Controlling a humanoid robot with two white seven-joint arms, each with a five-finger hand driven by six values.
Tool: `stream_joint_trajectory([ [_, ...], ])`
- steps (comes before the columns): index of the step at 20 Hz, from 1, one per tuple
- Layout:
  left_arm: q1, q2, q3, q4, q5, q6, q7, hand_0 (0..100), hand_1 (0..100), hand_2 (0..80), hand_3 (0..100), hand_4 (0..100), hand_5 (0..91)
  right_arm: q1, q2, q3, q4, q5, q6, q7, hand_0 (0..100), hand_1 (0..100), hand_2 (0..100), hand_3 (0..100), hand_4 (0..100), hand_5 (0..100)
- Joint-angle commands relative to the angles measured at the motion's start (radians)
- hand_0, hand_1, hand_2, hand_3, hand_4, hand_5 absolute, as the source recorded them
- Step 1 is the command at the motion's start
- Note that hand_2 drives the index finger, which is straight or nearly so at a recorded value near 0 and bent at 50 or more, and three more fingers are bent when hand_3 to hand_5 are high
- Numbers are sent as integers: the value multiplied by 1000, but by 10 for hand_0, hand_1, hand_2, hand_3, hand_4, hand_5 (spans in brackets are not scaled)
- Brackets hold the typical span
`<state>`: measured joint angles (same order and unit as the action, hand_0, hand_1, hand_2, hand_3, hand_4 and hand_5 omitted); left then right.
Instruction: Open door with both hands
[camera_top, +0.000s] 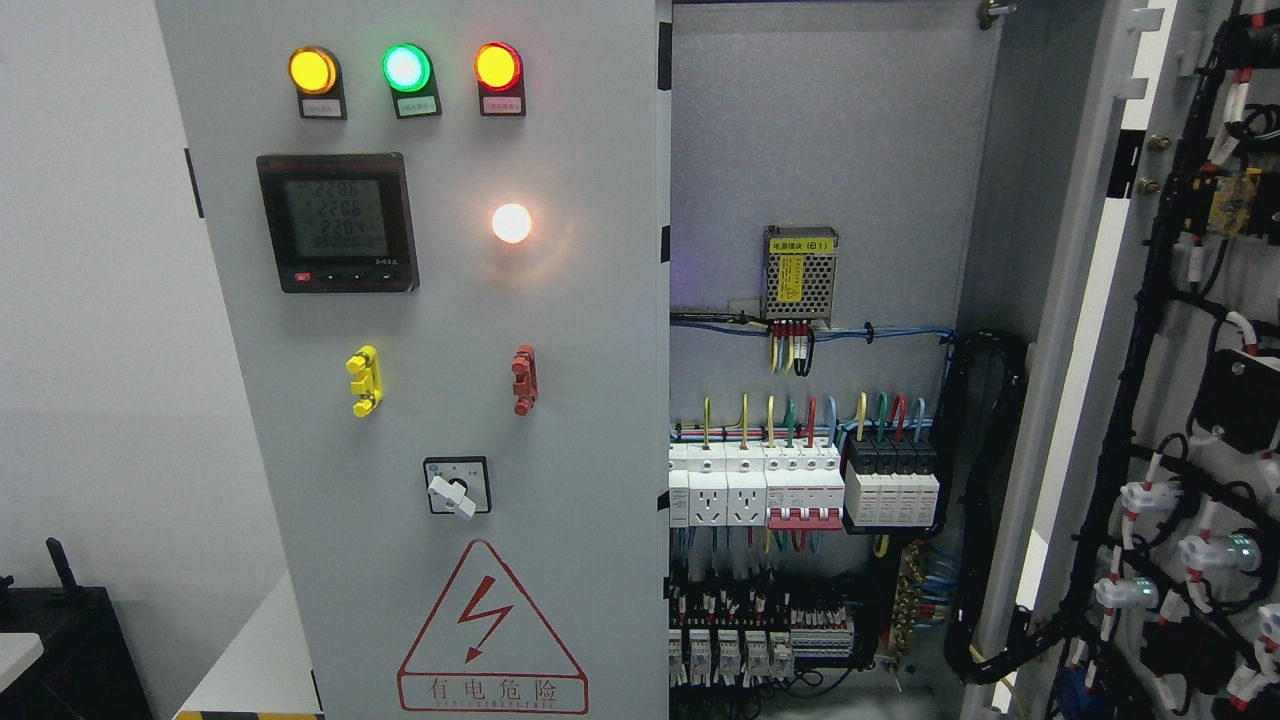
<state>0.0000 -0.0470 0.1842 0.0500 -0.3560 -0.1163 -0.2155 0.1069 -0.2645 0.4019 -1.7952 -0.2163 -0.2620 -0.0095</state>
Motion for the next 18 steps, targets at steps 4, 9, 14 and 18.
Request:
stream_joint_trajectory([
  [4, 5, -2, -138, -2, 0, 0, -1, 0, 0, 0, 0, 30, 0, -148, 27, -8, 59, -96, 93, 2, 0, 0, 0, 0, 0, 0],
  [9, 3, -2, -137, -4, 0, 0, -1, 0, 0, 0, 0, 30, 0, -223, 28, -11, 80, -107, 133, 0, 0, 0, 0, 0, 0, 0],
  [14, 3, -2, -137, -3, 0, 0, -1, 0, 0, 0, 0, 29, 0, -302, 57, -11, 132, -107, 162, 2, 0, 0, 0, 0, 0, 0],
  [18, 5, -2, -132, -1, 93, 0, -1, 0, 0, 0, 0, 29, 0, -342, 85, -8, 158, -109, 194, 2, 0, 0, 0, 0, 0, 0],
])
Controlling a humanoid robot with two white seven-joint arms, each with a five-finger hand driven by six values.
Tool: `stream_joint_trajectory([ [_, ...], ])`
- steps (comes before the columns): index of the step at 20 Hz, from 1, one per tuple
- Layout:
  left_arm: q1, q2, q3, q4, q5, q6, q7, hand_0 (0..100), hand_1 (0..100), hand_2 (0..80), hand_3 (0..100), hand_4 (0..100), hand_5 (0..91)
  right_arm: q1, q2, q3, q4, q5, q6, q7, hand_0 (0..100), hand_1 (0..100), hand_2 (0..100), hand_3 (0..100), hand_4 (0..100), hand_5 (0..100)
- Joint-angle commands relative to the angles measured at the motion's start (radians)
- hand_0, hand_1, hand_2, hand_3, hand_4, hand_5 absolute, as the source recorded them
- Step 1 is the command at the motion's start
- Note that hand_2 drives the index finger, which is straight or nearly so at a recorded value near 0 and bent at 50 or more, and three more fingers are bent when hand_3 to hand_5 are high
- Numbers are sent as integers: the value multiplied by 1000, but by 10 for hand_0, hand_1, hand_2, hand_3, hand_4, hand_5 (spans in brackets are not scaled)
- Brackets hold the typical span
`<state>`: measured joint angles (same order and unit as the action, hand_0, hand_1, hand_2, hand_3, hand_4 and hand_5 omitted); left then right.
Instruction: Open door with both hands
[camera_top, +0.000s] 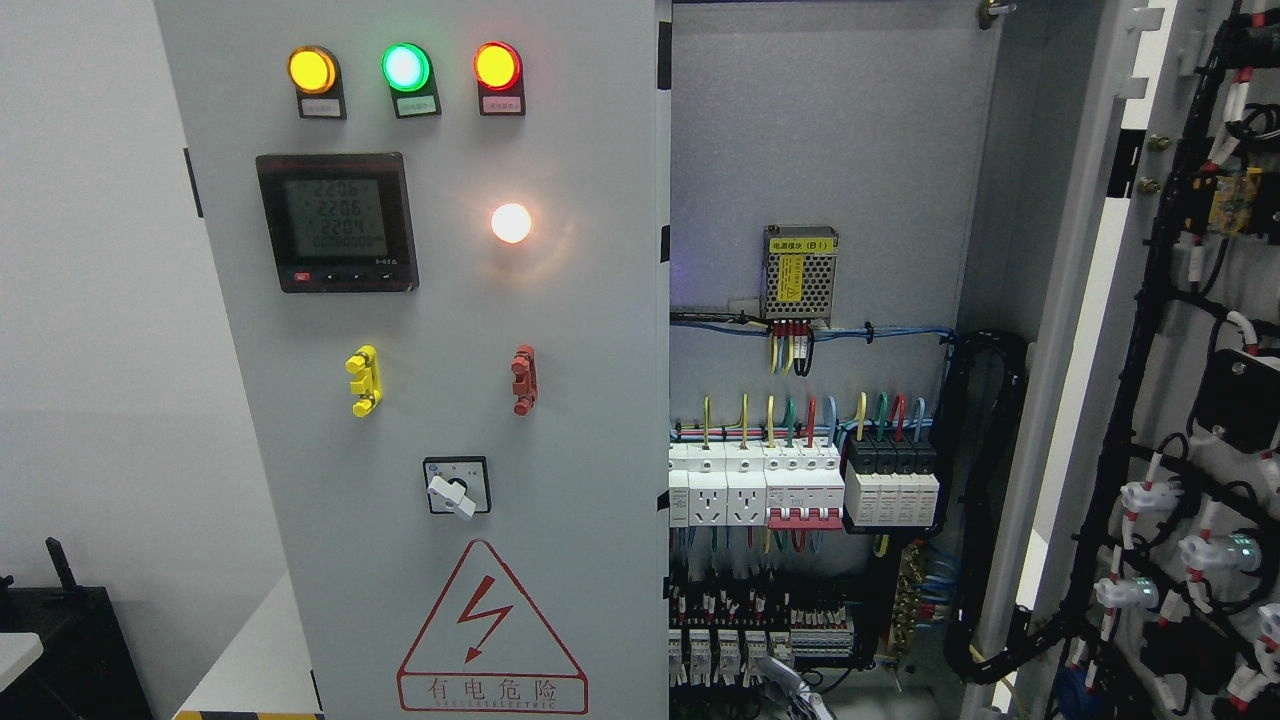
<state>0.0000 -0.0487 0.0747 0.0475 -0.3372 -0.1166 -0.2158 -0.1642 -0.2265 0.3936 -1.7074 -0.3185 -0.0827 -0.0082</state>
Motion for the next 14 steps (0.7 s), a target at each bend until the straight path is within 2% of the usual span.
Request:
stream_joint_trajectory([
  [1, 3, 0, -24, 2, 120, 2, 0, 0, 0, 0, 0, 30, 0, -81, 58, 1, 78, -7, 17, 1, 0, 0, 0, 0, 0, 0],
  [3, 3, 0, -24, 0, 200, 0, 0, 0, 0, 0, 0, 30, 0, -104, 70, 2, 104, -7, 17, 1, 0, 0, 0, 0, 0, 0],
  [5, 3, 0, -24, -1, 242, 0, 0, 0, 0, 0, 0, 30, 0, -123, 70, 2, 138, -7, 17, 2, 0, 0, 0, 0, 0, 0],
  [10, 3, 0, -24, -2, 302, 2, 0, 0, 0, 0, 0, 30, 0, -175, 58, 25, 190, -86, 27, 2, 0, 0, 0, 0, 0, 0],
  [14, 3, 0, -24, -3, 308, 2, 0, 0, 0, 0, 0, 30, 0, -205, 53, 65, 201, -109, 27, 17, 0, 0, 0, 0, 0, 0],
])
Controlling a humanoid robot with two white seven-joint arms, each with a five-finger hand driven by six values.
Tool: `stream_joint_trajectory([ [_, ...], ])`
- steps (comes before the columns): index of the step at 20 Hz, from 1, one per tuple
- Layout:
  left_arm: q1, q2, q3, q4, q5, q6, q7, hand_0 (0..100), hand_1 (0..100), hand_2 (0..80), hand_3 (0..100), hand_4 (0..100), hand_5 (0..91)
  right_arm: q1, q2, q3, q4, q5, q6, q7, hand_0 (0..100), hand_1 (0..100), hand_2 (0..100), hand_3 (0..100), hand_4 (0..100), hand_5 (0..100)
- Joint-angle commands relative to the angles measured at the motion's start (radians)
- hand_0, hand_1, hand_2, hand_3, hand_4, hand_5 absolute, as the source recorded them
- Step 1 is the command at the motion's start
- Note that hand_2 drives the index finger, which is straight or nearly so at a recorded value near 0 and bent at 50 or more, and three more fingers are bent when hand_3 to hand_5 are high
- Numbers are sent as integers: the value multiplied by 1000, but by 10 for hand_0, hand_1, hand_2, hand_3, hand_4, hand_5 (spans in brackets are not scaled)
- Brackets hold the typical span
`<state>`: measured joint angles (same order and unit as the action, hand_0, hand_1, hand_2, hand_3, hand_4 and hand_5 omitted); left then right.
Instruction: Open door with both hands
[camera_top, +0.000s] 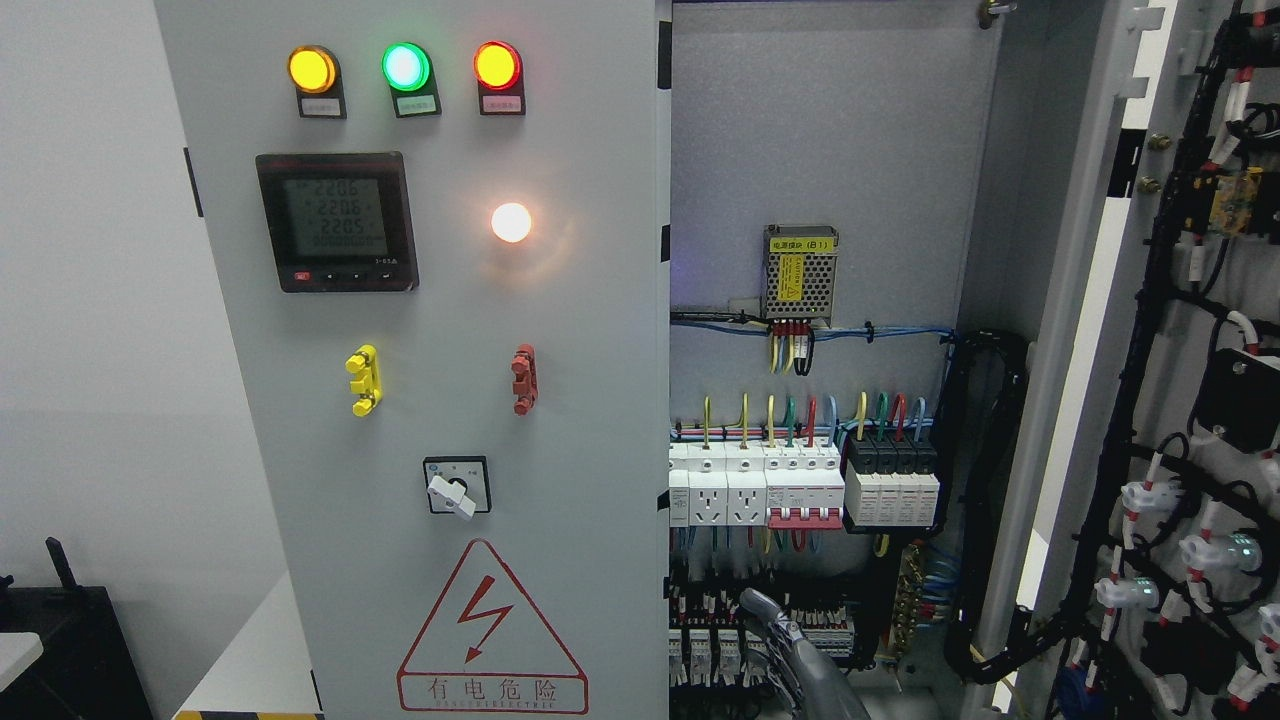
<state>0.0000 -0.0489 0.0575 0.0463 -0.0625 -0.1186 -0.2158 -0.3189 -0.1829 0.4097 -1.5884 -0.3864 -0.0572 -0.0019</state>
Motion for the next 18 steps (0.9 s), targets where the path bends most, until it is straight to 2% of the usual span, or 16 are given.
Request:
stream_joint_trajectory([
  [1, 3, 0, -7, -2, 33, 2, 0, 0, 0, 0, 0, 30, 0, -58, 10, 58, 84, -43, 2, 20, 0, 0, 0, 0, 0, 0],
  [7, 3, 0, -8, -2, 32, 2, 0, 0, 0, 0, 0, 30, 0, -100, 11, 75, 159, -43, 3, 26, 0, 0, 0, 0, 0, 0],
  [10, 3, 0, -8, -2, 32, 2, 0, 0, 0, 0, 0, 30, 0, -106, 11, 75, 160, -43, 3, 46, 0, 0, 0, 0, 0, 0],
  [18, 3, 0, -8, 0, 32, 2, 0, 0, 0, 0, 0, 29, 0, -140, 10, 78, 176, -94, 22, 46, 0, 0, 0, 0, 0, 0],
])
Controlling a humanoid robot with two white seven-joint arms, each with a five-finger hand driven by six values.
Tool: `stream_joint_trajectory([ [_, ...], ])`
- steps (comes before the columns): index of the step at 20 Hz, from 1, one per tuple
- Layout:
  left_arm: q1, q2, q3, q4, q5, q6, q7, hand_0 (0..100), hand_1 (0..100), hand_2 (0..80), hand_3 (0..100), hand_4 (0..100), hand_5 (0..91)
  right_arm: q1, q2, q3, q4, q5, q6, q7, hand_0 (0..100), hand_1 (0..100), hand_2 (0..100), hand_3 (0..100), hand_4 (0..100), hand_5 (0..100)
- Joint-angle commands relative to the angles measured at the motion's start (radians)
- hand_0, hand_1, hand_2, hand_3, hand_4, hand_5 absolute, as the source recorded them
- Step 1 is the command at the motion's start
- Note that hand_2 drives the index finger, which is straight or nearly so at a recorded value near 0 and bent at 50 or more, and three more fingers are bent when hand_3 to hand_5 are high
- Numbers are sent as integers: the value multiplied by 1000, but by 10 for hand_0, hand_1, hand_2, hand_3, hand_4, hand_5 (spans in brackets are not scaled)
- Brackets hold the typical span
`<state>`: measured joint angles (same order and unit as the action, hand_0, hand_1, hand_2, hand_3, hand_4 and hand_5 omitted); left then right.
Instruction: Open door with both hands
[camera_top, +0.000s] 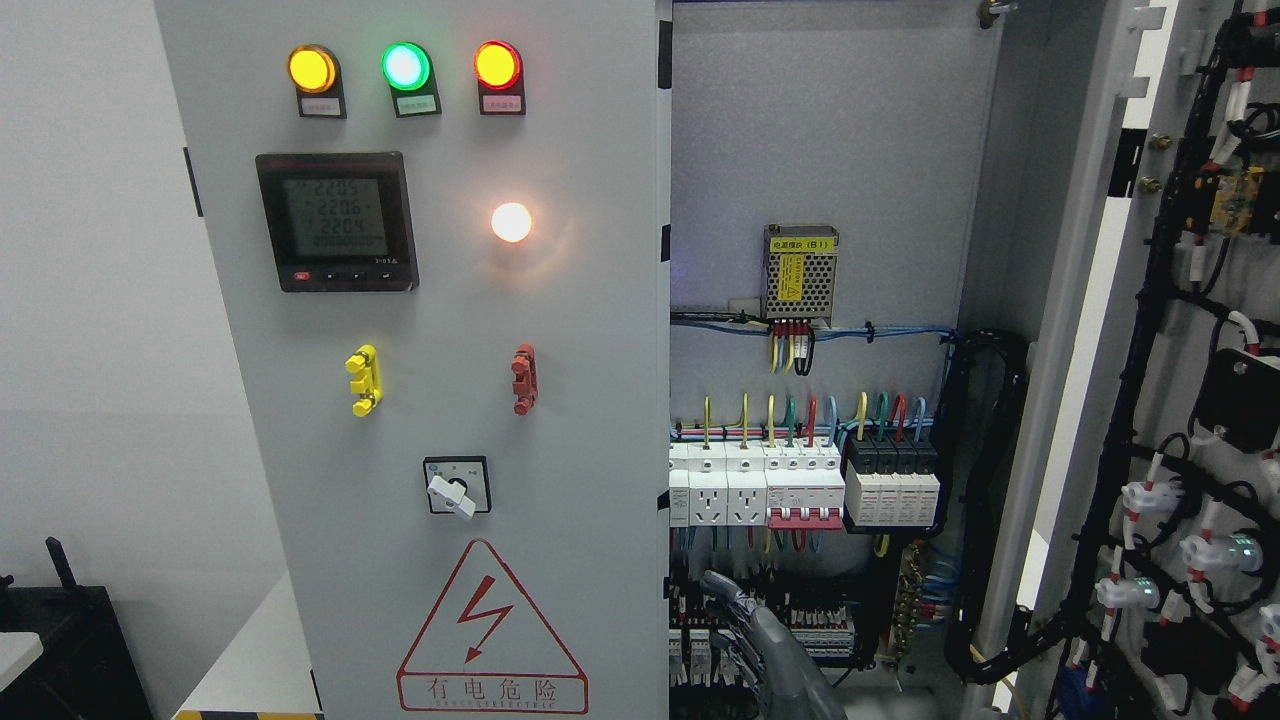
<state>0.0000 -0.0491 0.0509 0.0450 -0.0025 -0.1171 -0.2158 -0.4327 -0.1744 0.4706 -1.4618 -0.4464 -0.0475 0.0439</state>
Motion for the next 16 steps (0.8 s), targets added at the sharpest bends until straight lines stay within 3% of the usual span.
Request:
stream_joint_trajectory([
  [1, 3, 0, -2, -1, -28, 1, 0, 0, 0, 0, 0, 30, 0, -30, 1, 17, 49, -34, 15, 1, 0, 0, 0, 0, 0, 0],
  [16, 3, 0, -2, -1, -28, 1, 0, 0, 0, 0, 0, 30, 0, -96, 4, 48, 47, -35, 51, 1, 0, 0, 0, 0, 0, 0],
])
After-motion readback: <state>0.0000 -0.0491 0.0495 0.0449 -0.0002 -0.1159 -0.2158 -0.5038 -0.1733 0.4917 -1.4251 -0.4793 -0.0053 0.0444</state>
